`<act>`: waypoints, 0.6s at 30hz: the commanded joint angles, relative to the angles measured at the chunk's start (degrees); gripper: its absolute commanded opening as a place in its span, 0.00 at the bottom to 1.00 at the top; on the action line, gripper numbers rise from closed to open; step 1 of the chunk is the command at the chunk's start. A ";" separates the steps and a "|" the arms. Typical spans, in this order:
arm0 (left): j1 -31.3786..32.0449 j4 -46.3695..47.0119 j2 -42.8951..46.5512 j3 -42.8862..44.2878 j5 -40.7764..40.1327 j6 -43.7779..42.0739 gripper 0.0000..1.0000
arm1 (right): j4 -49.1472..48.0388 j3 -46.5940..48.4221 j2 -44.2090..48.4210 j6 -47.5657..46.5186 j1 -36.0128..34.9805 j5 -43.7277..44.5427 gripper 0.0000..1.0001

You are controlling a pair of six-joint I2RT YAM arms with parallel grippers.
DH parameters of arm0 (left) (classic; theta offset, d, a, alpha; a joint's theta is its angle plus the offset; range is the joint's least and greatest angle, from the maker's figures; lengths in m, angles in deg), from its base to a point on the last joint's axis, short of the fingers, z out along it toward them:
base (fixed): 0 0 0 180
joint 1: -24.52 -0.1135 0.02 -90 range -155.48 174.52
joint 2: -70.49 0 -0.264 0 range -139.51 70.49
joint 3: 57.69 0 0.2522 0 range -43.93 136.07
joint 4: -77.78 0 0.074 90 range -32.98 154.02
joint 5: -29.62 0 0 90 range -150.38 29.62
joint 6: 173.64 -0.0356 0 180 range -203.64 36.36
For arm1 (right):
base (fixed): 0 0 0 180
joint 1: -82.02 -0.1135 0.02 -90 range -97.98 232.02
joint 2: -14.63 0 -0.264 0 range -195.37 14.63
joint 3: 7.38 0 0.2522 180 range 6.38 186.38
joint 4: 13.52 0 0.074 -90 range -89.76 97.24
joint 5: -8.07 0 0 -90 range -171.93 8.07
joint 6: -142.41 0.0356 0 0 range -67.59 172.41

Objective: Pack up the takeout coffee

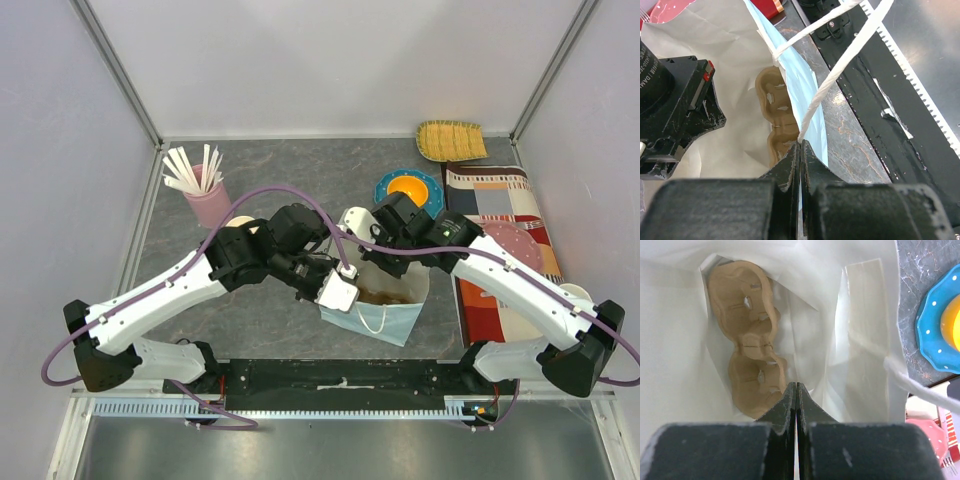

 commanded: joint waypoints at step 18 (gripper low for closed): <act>-0.18 -0.30 -0.13 2.22 0.78 -2.59 0.02 | -3.50 1.88 1.33 4.06 -0.13 -2.99 0.03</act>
